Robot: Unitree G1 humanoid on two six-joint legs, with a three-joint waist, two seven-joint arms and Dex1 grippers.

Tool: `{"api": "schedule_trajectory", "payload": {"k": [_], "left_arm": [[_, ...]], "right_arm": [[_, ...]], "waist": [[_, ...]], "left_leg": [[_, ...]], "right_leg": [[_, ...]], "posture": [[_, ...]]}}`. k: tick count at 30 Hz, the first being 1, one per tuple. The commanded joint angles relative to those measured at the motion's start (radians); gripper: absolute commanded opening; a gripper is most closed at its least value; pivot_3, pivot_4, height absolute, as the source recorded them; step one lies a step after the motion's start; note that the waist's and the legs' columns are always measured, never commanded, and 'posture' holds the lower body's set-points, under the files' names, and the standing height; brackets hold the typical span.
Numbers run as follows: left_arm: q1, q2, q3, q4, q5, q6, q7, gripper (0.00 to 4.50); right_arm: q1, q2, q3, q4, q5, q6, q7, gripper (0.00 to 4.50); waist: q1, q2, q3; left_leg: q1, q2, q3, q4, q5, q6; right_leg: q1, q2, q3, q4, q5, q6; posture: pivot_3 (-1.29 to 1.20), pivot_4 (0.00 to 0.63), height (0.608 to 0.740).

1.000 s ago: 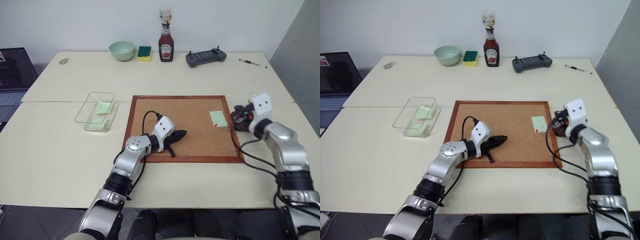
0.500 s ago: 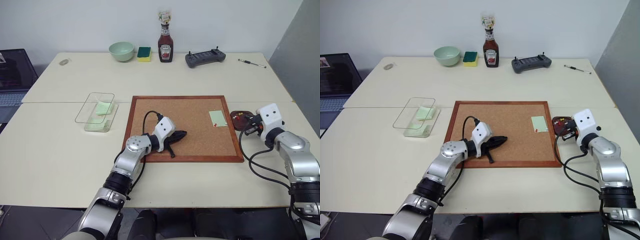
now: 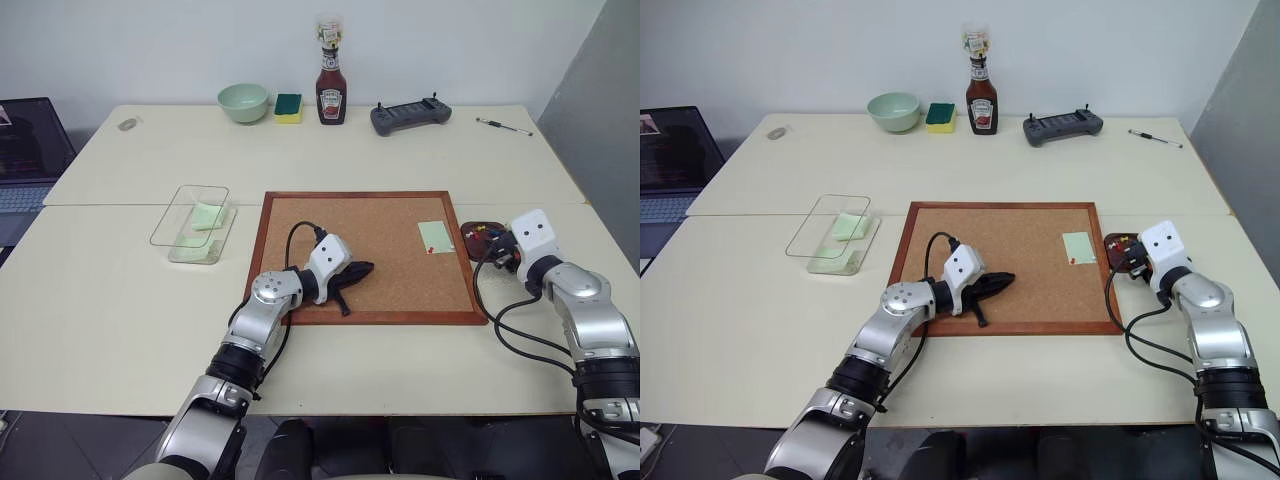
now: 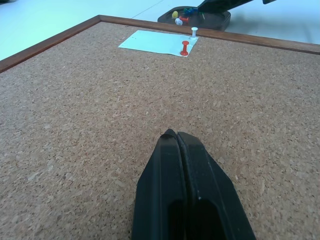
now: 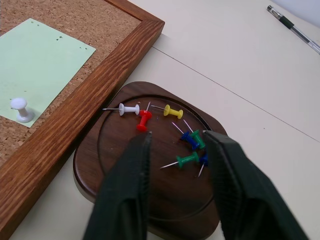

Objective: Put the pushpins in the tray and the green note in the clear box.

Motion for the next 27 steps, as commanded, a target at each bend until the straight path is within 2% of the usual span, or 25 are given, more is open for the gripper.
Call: {"api": "schedule_trajectory", "payload": {"k": [1, 3, 7, 11, 23, 27], "left_arm": [[0.02, -0.003, -0.033, 0.026, 0.014, 0.012, -0.013, 0.0], [0.018, -0.003, -0.032, 0.028, 0.015, 0.01, -0.013, 0.0], [0.017, -0.003, -0.03, 0.03, 0.016, 0.008, -0.013, 0.0], [0.017, -0.005, -0.03, 0.032, 0.018, 0.005, -0.012, 0.0], [0.022, -0.008, -0.027, 0.022, 0.018, 0.006, -0.005, 0.0], [0.022, -0.007, -0.025, 0.022, 0.017, 0.007, -0.004, 0.0]], "right_arm": [[-0.008, -0.001, -0.04, -0.042, 0.021, 0.0, -0.01, 2.76], [0.0, 0.012, -0.074, -0.078, 0.071, 0.029, 0.002, 3.23], [0.032, 0.02, -0.108, -0.17, 0.172, 0.1, 0.065, 3.23], [0.082, 0.026, -0.077, -0.255, 0.236, 0.164, 0.137, 3.23], [0.04, 0.09, 0.008, -0.211, 0.207, 0.18, 0.099, 3.23], [0.027, 0.099, 0.003, -0.193, 0.211, 0.18, 0.087, 2.66]], "waist": [[0.0, 0.0, 0.0], [0.0, 0.0, 0.0], [0.001, 0.0, 0.0], [0.0, 0.0, 0.0], [0.001, 0.0, 0.0], [0.001, 0.0, 0.0]], "left_leg": [[0.0, 0.0, 0.0, 0.0, 0.0, 0.0], [0.0, 0.0, 0.0, 0.0, 0.0, 0.0], [0.0, 0.0, 0.0, 0.0, 0.0, 0.0], [0.0, 0.0, -0.001, 0.0, 0.0, 0.0], [0.0, 0.0, -0.001, 0.001, 0.0, 0.0], [0.0, 0.0, -0.001, 0.001, 0.0, 0.0]], "right_leg": [[0.0, 0.0, 0.0, 0.0, 0.0, 0.0], [0.0, 0.0, 0.0, 0.0, 0.0, 0.0], [0.0, 0.0, 0.0, 0.0, 0.0, 0.0], [0.0, 0.0, 0.0, 0.0, 0.0, 0.0], [0.0, 0.0, 0.0, 0.0, 0.0, 0.0], [0.0, 0.0, -0.001, 0.0, 0.0, 0.0]], "posture": [[0.0, 0.15, 0.74], [0.0, 0.15, 0.74], [0.0, 0.15, 0.74], [0.0, 0.15, 0.74], [0.0, 0.15, 0.74], [0.0, 0.15, 0.74]]}}
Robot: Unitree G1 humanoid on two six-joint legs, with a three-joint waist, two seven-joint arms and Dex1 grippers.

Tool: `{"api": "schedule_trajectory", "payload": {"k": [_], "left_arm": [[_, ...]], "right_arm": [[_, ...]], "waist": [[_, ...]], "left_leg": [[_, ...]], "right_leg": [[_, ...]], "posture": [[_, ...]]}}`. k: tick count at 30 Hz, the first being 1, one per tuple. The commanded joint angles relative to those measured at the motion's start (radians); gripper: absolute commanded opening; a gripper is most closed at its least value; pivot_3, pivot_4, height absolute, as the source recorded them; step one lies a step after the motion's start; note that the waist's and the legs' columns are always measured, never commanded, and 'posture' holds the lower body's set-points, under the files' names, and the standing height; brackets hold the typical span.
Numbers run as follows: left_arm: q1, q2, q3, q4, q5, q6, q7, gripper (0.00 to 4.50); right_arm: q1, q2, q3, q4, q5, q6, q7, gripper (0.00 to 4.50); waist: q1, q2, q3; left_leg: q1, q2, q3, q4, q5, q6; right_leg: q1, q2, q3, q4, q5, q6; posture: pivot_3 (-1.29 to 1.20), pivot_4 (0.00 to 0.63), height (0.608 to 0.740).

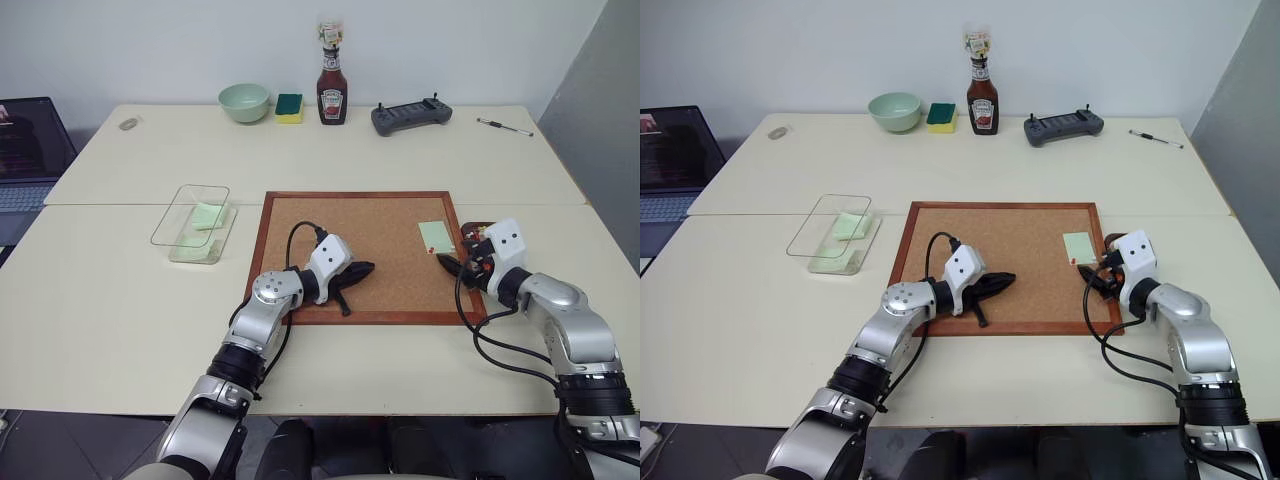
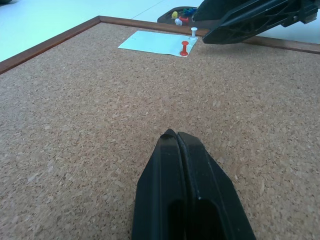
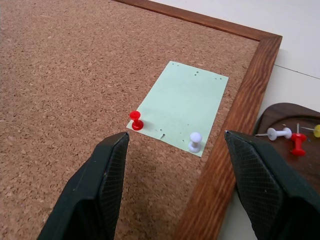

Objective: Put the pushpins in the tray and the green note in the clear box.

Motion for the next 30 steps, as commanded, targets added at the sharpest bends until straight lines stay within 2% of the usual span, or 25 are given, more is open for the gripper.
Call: {"api": "schedule_trajectory", "payload": {"k": [1, 3, 12, 30], "left_arm": [[0.023, -0.003, -0.025, 0.018, 0.01, 0.014, -0.004, 0.0], [0.022, -0.004, -0.024, 0.018, 0.009, 0.015, -0.004, 0.0], [0.023, -0.004, -0.027, 0.019, 0.01, 0.014, -0.005, 0.0], [0.039, -0.002, -0.039, 0.006, 0.019, 0.019, -0.007, 0.0]], "right_arm": [[-0.028, 0.008, -0.017, 0.0, -0.001, -0.015, -0.017, 2.37], [-0.033, 0.015, -0.019, 0.014, -0.002, -0.015, -0.027, 2.09], [-0.052, 0.019, -0.013, 0.064, -0.026, -0.034, -0.039, 0.05], [-0.018, 0.036, -0.064, -0.044, 0.047, -0.009, -0.043, 0.05]], "waist": [[0.0, 0.0, 0.0], [0.0, 0.0, 0.0], [0.0, 0.0, 0.0], [0.0, 0.0, 0.0]], "left_leg": [[0.0, 0.0, 0.0, 0.0, 0.0, 0.0], [0.0, 0.0, 0.0, 0.0, 0.0, 0.0], [0.0, 0.0, 0.0, 0.0, 0.0, 0.0], [0.0, 0.0, 0.0, 0.0, 0.0, 0.0]], "right_leg": [[0.0, 0.0, 0.0, 0.0, 0.0, 0.0], [0.0, 0.0, 0.0, 0.0, 0.0, 0.0], [0.0, 0.0, 0.0, 0.0, 0.0, 0.0], [0.0, 0.0, 0.0, 0.0, 0.0, 0.0]], "posture": [[0.0, 0.15, 0.74], [0.0, 0.15, 0.74], [0.0, 0.15, 0.74], [0.0, 0.15, 0.74]]}}
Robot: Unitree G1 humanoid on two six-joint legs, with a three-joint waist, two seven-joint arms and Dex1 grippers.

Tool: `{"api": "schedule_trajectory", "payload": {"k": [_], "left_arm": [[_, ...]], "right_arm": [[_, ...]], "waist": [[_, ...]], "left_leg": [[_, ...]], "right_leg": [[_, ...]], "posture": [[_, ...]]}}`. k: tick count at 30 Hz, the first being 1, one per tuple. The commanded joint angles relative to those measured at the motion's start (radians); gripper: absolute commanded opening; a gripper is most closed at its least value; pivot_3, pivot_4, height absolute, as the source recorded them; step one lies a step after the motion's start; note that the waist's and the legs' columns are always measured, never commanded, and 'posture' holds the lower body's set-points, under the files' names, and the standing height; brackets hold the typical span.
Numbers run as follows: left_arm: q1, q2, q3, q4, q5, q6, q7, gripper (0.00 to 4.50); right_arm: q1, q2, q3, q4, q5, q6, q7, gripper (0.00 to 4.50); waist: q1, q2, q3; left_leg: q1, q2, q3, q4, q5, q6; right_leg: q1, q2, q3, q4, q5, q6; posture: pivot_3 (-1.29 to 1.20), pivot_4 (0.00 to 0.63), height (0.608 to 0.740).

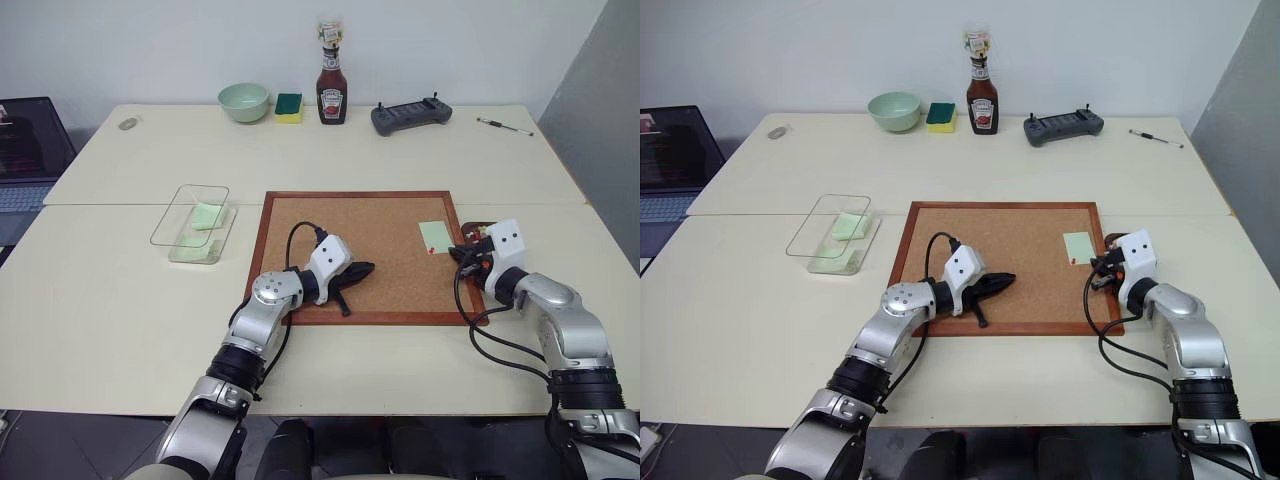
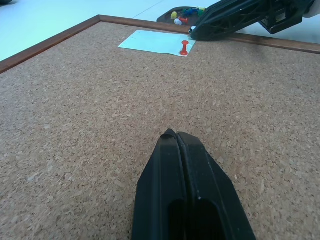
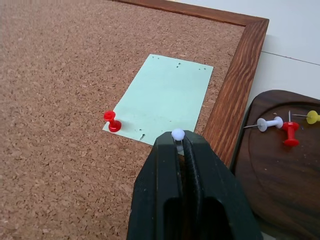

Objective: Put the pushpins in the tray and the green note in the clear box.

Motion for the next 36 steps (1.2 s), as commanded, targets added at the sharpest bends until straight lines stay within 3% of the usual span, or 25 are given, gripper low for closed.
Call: {"api": "schedule_trajectory", "payload": {"k": [1, 24, 36], "left_arm": [[0.032, -0.004, -0.039, 0.017, 0.017, 0.02, -0.007, 0.0], [0.048, 0.003, -0.051, 0.004, 0.025, 0.023, -0.019, 0.0], [0.044, 0.003, -0.061, 0.013, 0.027, 0.013, -0.022, 0.0]], "right_arm": [[-0.004, 0.002, -0.041, -0.094, 0.033, -0.006, -0.006, 0.05], [-0.021, -0.023, -0.119, -0.101, 0.061, 0.016, -0.044, 0.05], [-0.022, -0.155, -0.03, 0.045, -0.186, -0.185, -0.088, 0.05]], "waist": [[0.0, 0.0, 0.0], [0.0, 0.0, 0.0], [0.0, 0.001, -0.001]], "left_leg": [[0.0, 0.0, 0.0, 0.0, 0.0, 0.0], [0.0, 0.0, 0.0, 0.0, 0.0, 0.0], [0.001, 0.0, 0.001, 0.0, 0.0, 0.0]], "right_leg": [[0.0, 0.0, 0.0, 0.0, 0.0, 0.0], [0.0, 0.0, 0.0, 0.0, 0.0, 0.0], [0.0, 0.0, 0.0, 0.0, 0.0, 0.0]], "posture": [[0.0, 0.15, 0.74], [0.0, 0.15, 0.74], [0.0, 0.15, 0.74]]}}
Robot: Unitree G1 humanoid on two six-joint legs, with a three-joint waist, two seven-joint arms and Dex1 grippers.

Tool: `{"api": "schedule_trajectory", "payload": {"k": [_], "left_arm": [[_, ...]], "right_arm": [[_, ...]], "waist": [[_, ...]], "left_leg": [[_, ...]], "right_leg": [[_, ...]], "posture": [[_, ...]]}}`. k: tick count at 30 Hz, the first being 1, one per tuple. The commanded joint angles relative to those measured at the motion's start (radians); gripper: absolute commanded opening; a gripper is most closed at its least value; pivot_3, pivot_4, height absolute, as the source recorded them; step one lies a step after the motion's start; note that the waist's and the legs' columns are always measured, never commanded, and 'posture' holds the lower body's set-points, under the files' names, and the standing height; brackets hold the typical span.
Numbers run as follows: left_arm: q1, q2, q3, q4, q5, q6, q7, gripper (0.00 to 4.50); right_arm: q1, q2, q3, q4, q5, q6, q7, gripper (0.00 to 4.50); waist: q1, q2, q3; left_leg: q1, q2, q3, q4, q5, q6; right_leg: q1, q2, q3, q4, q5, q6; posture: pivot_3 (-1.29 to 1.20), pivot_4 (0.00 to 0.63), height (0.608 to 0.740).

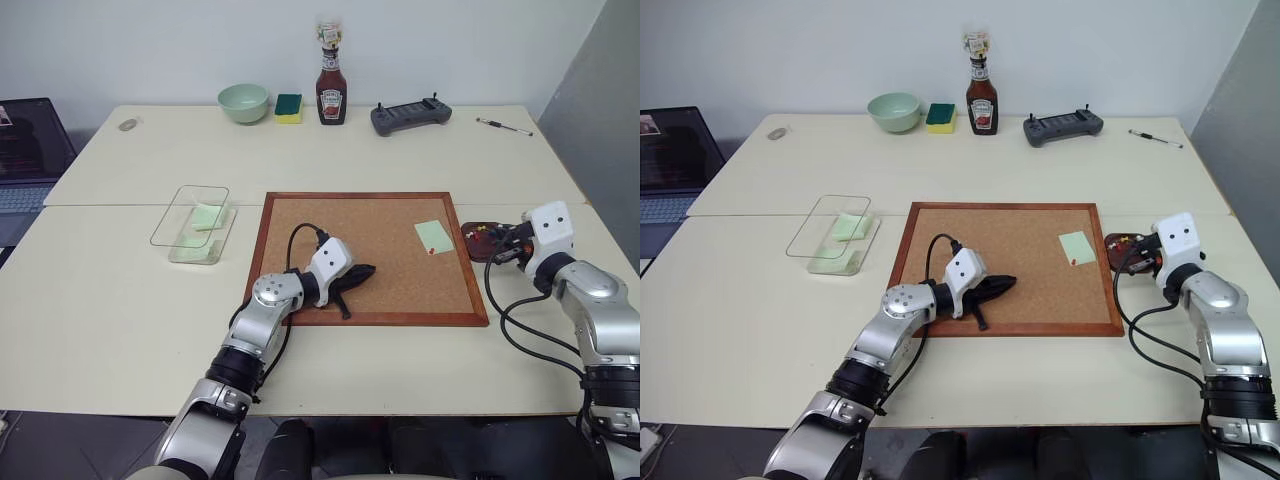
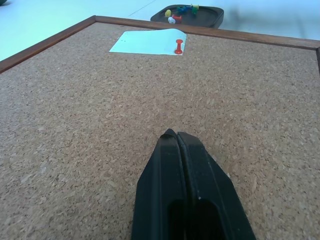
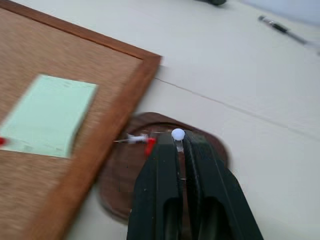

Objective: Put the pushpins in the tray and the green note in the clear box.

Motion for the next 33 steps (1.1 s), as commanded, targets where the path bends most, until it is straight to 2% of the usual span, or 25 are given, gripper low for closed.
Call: {"api": "schedule_trajectory", "payload": {"k": [1, 6, 8, 10, 17, 21, 25, 29, 33], "left_arm": [[0.032, -0.003, -0.047, 0.03, 0.021, 0.013, -0.019, 0.0], [0.033, -0.001, -0.049, 0.03, 0.024, 0.012, -0.019, 0.0], [0.032, -0.001, -0.049, 0.031, 0.025, 0.012, -0.018, 0.0], [0.032, -0.001, -0.049, 0.032, 0.025, 0.011, -0.018, 0.0], [0.027, -0.004, -0.049, 0.037, 0.026, 0.007, -0.016, 0.0], [0.026, -0.006, -0.049, 0.042, 0.027, 0.005, -0.014, 0.0], [0.023, -0.008, -0.047, 0.048, 0.027, 0.003, -0.013, 0.0], [0.025, -0.009, -0.047, 0.05, 0.026, 0.0, -0.011, 0.0], [0.023, -0.014, -0.046, 0.055, 0.025, -0.003, -0.009, 0.0]], "right_arm": [[-0.022, -0.021, 0.032, 0.03, -0.073, -0.064, -0.021, 0.05], [-0.033, -0.027, 0.05, 0.071, -0.112, -0.085, -0.026, 0.05], [-0.04, -0.021, 0.046, 0.078, -0.115, -0.087, -0.026, 0.59], [-0.042, -0.017, 0.041, 0.081, -0.115, -0.085, -0.028, 0.83], [-0.039, -0.01, 0.029, 0.073, -0.104, -0.074, -0.029, 2.33], [-0.031, 0.0, -0.01, 0.039, -0.057, -0.061, -0.02, 3.3], [-0.009, 0.012, -0.025, -0.03, 0.02, -0.059, 0.052, 4.06], [0.046, 0.043, -0.003, -0.145, 0.129, -0.003, 0.148, 4.06], [0.073, 0.07, 0.034, -0.198, 0.163, 0.077, 0.165, 4.06]], "waist": [[0.0, 0.0, 0.0], [0.001, 0.0, 0.0], [0.0, 0.0, 0.0], [0.0, 0.0, 0.0], [0.0, 0.0, 0.0], [0.0, 0.0, 0.0], [0.001, 0.0, 0.0], [0.001, 0.0, 0.0], [0.001, 0.0, 0.0]], "left_leg": [[0.0, 0.0, 0.0, 0.0, 0.0, 0.0], [0.0, 0.0, 0.0, 0.0, 0.0, 0.0], [0.0, 0.0, 0.0, 0.0, 0.0, 0.0], [0.0, 0.0, 0.0, 0.0, 0.0, 0.0], [0.0, 0.0, 0.0, 0.0, 0.0, 0.0], [0.0, 0.0, 0.0, 0.0, 0.0, 0.0], [0.0, 0.0, 0.0, 0.0, 0.0, 0.0], [0.0, 0.0, -0.001, 0.0, 0.0, 0.0], [0.0, 0.0, -0.001, 0.001, 0.0, 0.0]], "right_leg": [[0.0, 0.0, 0.0, 0.0, 0.0, 0.0], [0.0, 0.0, 0.0, 0.0, 0.0, 0.0], [0.0, 0.0, 0.0, 0.0, 0.0, 0.0], [0.0, 0.0, 0.0, 0.0, 0.0, 0.0], [0.0, 0.0, 0.0, 0.0, 0.0, 0.0], [0.0, 0.0, 0.0, 0.0, 0.0, 0.0], [0.0, 0.0, 0.0, 0.0, 0.0, 0.0], [0.001, 0.0, 0.0, 0.0, 0.0, 0.0], [0.002, 0.0, 0.0, 0.0, 0.0, 0.0]], "posture": [[0.0, 0.15, 0.74], [0.0, 0.15, 0.74], [0.0, 0.15, 0.74], [0.0, 0.15, 0.74], [0.0, 0.15, 0.74], [0.0, 0.15, 0.74], [0.0, 0.15, 0.74], [0.0, 0.15, 0.74], [0.0, 0.15, 0.74]]}}
